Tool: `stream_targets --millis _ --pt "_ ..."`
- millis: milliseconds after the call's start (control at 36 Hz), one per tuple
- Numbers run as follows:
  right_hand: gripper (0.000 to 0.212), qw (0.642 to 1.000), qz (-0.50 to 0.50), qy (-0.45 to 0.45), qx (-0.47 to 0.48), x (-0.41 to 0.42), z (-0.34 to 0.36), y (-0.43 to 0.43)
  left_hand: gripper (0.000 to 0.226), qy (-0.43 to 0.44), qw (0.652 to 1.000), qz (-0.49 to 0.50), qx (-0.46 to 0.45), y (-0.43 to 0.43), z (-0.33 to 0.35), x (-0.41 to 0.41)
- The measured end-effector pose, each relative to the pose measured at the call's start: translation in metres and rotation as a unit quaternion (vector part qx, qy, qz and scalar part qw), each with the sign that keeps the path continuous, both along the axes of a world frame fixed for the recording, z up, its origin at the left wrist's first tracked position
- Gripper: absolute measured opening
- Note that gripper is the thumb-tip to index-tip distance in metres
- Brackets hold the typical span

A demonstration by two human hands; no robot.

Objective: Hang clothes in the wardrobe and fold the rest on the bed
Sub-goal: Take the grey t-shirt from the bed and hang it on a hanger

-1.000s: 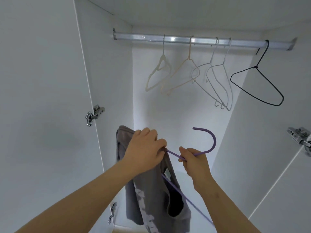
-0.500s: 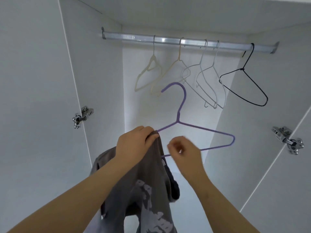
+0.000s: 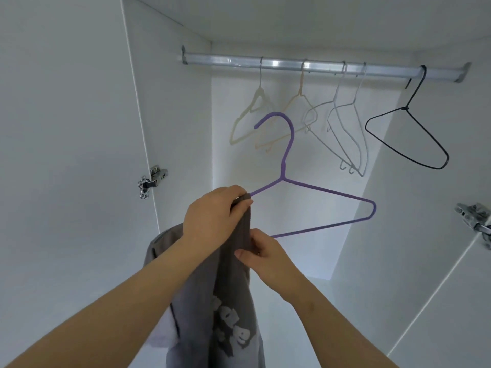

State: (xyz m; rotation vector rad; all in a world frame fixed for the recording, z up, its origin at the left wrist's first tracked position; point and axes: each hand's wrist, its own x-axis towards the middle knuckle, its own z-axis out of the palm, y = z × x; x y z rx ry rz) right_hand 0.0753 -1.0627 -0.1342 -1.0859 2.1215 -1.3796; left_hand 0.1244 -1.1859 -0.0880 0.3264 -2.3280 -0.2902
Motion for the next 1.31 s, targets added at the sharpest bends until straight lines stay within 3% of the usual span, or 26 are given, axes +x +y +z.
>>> stream_targets --millis 167,306,361,417,472,583,722,861,972,1111,1222,1306 --pt "0.017 0.996 0.051 -0.061 0.036 -0.002 -0.006 0.005 0.025 0.025 0.999 0.014 0.017 -0.007 0.011 0.014" --pt "0.032 0.978 0.094 -0.079 0.169 -0.011 -0.023 0.02 0.021 0.044 0.998 0.027 0.03 -0.024 0.022 0.027" --pt "0.036 0.963 0.099 -0.014 0.25 -0.019 -0.027 0.027 0.02 0.037 0.999 0.027 0.023 -0.029 0.021 0.034" --pt "0.022 0.93 0.103 0.082 0.344 -0.031 -0.029 0.034 0.024 0.028 0.999 0.015 0.014 -0.035 0.019 0.042" --pt "0.032 0.892 0.11 0.154 0.41 -0.037 -0.028 0.043 0.04 0.025 1.0 0.007 0.001 -0.042 0.017 0.048" --pt "0.033 0.84 0.093 0.219 0.487 -0.05 -0.034 0.058 0.042 0.033 0.999 0.017 0.001 -0.054 0.011 0.057" --pt "0.028 0.818 0.0 0.366 0.443 -0.06 -0.022 0.064 0.054 -0.006 0.999 0.001 -0.041 -0.069 0.0 0.071" --pt "0.028 0.832 -0.062 0.432 0.342 -0.071 -0.02 0.072 0.05 -0.003 0.998 0.001 -0.068 -0.086 -0.009 0.088" --pt "0.026 0.848 -0.08 0.428 0.303 -0.082 -0.021 0.075 0.053 0.033 0.985 -0.002 -0.169 -0.088 -0.018 0.092" --pt "0.024 0.858 -0.091 0.415 0.289 -0.085 -0.02 0.083 0.038 0.068 0.967 -0.023 -0.246 -0.092 -0.023 0.092" --pt "0.021 0.88 -0.112 0.368 0.28 -0.084 -0.02 0.084 0.036 0.05 0.965 -0.058 -0.252 -0.094 -0.023 0.092" --pt "0.021 0.877 -0.121 0.36 0.294 -0.082 -0.018 0.084 0.037 0.018 0.97 -0.077 -0.231 -0.096 -0.024 0.091"
